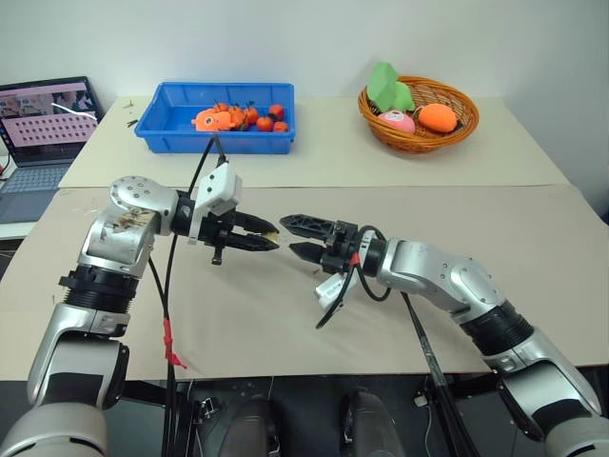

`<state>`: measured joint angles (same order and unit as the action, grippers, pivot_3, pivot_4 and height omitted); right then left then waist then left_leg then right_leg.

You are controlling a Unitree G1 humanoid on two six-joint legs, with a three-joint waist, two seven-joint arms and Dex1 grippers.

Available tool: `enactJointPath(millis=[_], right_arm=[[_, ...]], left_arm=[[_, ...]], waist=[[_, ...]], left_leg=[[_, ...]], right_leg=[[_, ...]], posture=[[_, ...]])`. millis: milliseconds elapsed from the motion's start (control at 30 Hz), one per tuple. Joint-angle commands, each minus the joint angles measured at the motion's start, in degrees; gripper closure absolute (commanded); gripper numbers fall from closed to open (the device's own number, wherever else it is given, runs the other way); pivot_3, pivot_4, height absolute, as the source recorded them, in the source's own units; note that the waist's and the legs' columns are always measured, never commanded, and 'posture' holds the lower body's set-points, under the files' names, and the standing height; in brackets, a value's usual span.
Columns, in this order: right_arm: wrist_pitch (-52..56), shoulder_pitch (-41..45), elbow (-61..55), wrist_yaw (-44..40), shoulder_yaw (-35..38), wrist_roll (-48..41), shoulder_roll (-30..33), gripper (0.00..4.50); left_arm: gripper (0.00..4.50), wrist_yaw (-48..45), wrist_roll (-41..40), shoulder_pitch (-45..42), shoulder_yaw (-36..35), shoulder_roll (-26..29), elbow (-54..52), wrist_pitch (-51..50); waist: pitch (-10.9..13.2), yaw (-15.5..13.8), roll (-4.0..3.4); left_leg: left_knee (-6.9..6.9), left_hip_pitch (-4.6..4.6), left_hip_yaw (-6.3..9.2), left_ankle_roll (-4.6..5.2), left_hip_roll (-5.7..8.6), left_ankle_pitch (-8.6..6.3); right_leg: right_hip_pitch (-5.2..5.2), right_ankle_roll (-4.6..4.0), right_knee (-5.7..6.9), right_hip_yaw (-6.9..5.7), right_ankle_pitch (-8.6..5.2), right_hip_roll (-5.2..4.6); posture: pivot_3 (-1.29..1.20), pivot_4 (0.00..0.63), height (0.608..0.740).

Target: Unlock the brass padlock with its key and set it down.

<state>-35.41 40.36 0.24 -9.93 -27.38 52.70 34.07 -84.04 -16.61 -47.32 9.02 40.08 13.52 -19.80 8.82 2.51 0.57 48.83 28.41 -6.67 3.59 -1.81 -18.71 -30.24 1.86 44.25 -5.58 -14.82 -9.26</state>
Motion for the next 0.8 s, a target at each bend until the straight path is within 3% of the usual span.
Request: enactJointPath(millis=[33, 67, 100, 167, 400, 433, 500, 800], right_arm=[[-0.6, 1.7, -1.1, 0.3, 2.0, -1.1, -0.4, 0.38], [-0.6, 1.7, -1.1, 0.2, 2.0, -1.1, -0.4, 0.38], [-0.6, 1.7, -1.0, 0.2, 2.0, -1.1, -0.4, 0.78], [-0.6, 1.8, -0.8, 0.3, 2.0, -1.0, -0.5, 1.06], [-0.3, 1.9, -0.7, 0.2, 2.1, -1.0, -0.9, 3.45], [-0.2, 1.9, -0.7, 0.2, 2.1, -1.0, -1.0, 3.97], [-0.2, 1.9, -0.8, 0.2, 2.2, -0.9, -1.0, 4.43], [0.6, 1.8, -1.4, -1.2, 2.1, -1.5, -2.2, 4.43]], left_arm=[[3.64, 0.0, -0.1, -1.6, -1.1, 0.7, -0.7, 1.1], [3.64, 0.0, -0.1, -1.6, -1.2, 0.7, -0.7, 1.0], [3.64, 0.1, -0.2, -1.5, -1.2, 0.7, -0.8, 1.0], [3.64, 0.1, -0.2, -1.6, -1.2, 0.6, -0.7, 1.1], [3.64, 0.2, 0.0, -2.1, -1.1, 0.5, -0.2, 1.2], [3.64, 0.2, 0.0, -2.1, -1.1, 0.5, -0.1, 1.2], [3.64, 0.2, 0.0, -2.2, -1.1, 0.5, -0.1, 1.3], [3.64, 0.3, 0.0, -2.3, -1.2, 0.5, 0.1, 1.5]], waist=[[0.0, 0.0, 0.0], [0.0, 0.0, 0.0], [0.0, 0.0, 0.0], [0.0, 0.0, 0.0], [0.0, 0.0, 0.0], [0.0, 0.0, 0.0], [0.0, 0.0, 0.0], [0.0, 0.0, 0.0]], left_leg=[[0.0, 0.0, 0.0, 0.0, 0.0, 0.0], [0.0, 0.0, 0.0, 0.0, 0.0, 0.0], [0.0, 0.0, 0.0, 0.0, 0.0, 0.0], [0.0, 0.0, 0.0, 0.0, 0.0, 0.0], [0.01, 0.0, 0.0, 0.0, 0.0, 0.0], [0.01, 0.01, 0.0, 0.0, 0.0, 0.0], [0.01, 0.01, 0.0, 0.0, 0.0, 0.0], [0.01, 0.0, 0.0, 0.0, 0.0, 0.0]], right_leg=[[0.0, 0.0, 0.0, 0.0, 0.0, 0.0], [0.0, 0.0, 0.0, 0.0, 0.0, 0.0], [0.0, 0.0, 0.0, 0.0, 0.0, 0.0], [0.0, 0.0, 0.0, 0.0, 0.0, 0.0], [0.0, 0.0, 0.0, 0.0, 0.0, 0.0], [0.0, -0.01, 0.0, 0.0, 0.0, 0.0], [0.0, -0.01, 0.0, 0.0, 0.01, 0.0], [0.0, -0.02, 0.01, 0.0, 0.01, 0.0]], posture=[[0.0, 0.15, 0.664], [0.0, 0.15, 0.664], [0.0, 0.15, 0.664], [0.0, 0.15, 0.664], [0.0, 0.15, 0.664], [0.0, 0.15, 0.664], [0.0, 0.15, 0.664], [0.0, 0.15, 0.664]])
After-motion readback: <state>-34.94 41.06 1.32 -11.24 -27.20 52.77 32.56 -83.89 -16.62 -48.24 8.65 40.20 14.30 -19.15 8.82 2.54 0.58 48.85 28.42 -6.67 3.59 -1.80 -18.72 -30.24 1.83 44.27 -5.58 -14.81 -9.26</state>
